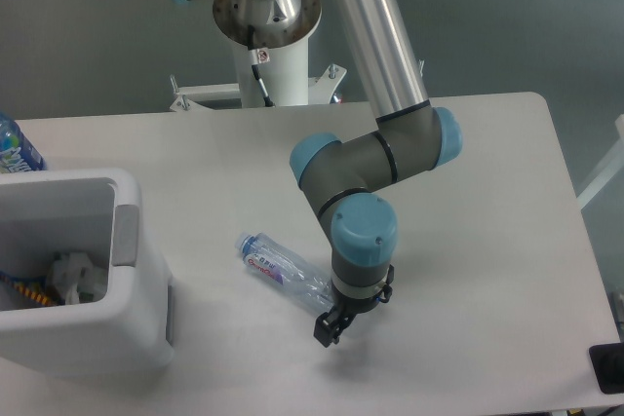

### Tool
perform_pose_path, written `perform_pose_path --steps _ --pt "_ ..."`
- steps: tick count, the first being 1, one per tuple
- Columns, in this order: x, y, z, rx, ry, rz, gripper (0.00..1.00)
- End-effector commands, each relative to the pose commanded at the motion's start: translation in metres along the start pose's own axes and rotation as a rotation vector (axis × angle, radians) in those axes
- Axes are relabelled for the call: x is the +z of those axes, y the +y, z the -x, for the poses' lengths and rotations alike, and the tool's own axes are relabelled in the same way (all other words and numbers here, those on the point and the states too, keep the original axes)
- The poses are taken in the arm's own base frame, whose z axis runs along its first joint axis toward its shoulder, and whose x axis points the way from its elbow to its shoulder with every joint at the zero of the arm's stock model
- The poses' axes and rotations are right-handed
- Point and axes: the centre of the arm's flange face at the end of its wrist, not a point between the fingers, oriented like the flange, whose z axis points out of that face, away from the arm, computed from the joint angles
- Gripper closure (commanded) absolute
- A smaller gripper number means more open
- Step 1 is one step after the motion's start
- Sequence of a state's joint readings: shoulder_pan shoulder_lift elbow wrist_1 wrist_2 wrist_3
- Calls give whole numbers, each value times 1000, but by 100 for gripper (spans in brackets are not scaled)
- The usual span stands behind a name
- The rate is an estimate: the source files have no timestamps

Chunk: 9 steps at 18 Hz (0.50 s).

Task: Place the trash in the trash can
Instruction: 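Lower the gripper and close it around the bottle's cap end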

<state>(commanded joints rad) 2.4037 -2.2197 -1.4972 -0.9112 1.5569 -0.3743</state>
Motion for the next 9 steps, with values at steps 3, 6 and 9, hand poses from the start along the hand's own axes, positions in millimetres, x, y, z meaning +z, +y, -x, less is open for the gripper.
perform_pose_path --steps 3,6,9 --pt "4 1 1 1 -6 6 0" --pt "7 2 1 3 -7 10 0" --pt "10 4 2 3 -12 17 0"
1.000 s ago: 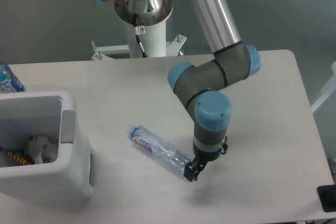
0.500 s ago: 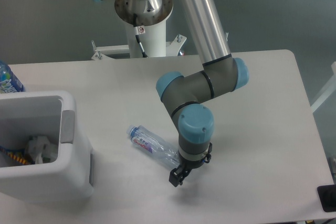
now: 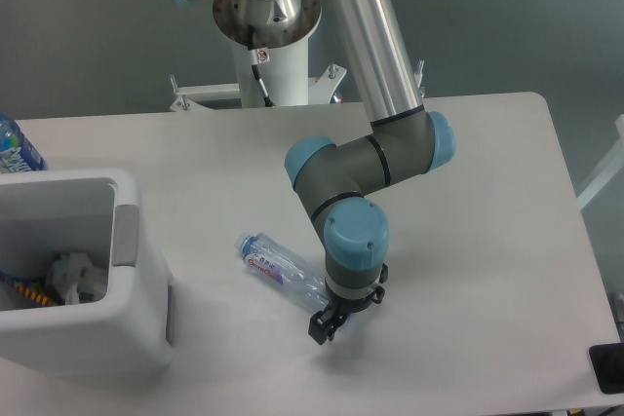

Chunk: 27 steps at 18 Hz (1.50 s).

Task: Place the trash in the trash can
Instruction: 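Lower the gripper and close it around the bottle's cap end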

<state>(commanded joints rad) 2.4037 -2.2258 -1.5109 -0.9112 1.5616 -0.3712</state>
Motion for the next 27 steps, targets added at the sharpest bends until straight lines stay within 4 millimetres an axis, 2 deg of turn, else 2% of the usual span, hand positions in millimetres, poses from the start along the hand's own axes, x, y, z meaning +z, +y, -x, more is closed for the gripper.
perform_pose_path --steps 2,4,7,9,12,16,22,27 --pt "1 4 1 2 -1 3 1" --pt "2 3 1 1 -3 4 7" --pt "3 3 4 0 -26 -2 7" --pt "4 3 4 0 -28 -1 15" --pt "4 3 4 0 -27 -2 17" --pt "3 3 4 -2 -27 -2 34" --pt "5 6 5 0 -29 3 50" --pt "1 7 5 3 -27 -2 50"
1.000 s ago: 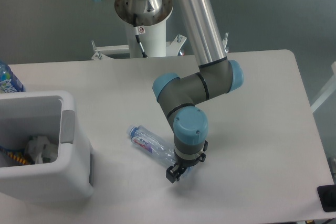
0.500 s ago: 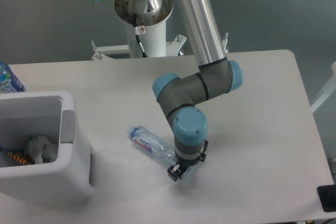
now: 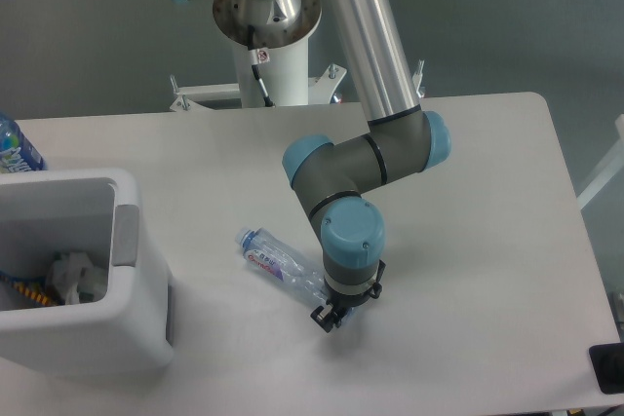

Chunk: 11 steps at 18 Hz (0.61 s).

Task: Place the trash in the trash can
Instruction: 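Lower the gripper and close it around the bottle's cap end, then lift the water bottle up from the table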

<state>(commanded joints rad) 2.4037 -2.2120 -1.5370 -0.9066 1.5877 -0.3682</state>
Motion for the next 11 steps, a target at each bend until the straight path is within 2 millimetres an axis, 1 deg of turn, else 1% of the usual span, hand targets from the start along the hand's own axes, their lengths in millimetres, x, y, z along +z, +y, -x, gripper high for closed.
perform_pose_path --steps 2,4,6,7,9,10,11 --pt "-9 -1 0 4 5 -13 50" --pt "-24 -1 0 7 13 -33 50" --pt "-47 -4 -1 20 26 -69 50" --pt "-64 -6 0 33 34 -95 50" --pt "-116 -14 0 51 69 -170 50" --pt "-147 -19 5 42 87 -219 50" --pt "-172 -25 10 32 107 -259 50"
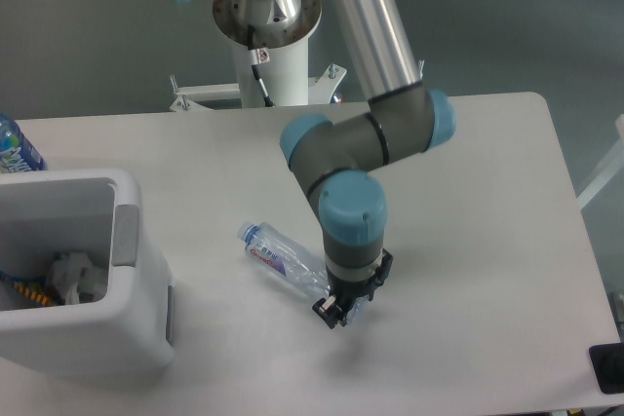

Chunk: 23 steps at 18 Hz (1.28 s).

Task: Place the trash in the trash can
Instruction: 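Lift the water bottle up from the table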

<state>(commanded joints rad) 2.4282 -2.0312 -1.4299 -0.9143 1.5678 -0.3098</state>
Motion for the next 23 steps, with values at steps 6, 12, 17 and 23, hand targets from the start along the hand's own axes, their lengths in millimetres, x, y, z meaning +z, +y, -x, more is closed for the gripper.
perform_pose_path --steps 6,12,17,23 --pt "-146 -70 30 -139 252 -204 50" --pt "-232 -67 21 -94 372 -360 50" --pt "-256 -40 -24 -23 420 -375 50" --pt "-257 -7 -71 49 454 -344 50"
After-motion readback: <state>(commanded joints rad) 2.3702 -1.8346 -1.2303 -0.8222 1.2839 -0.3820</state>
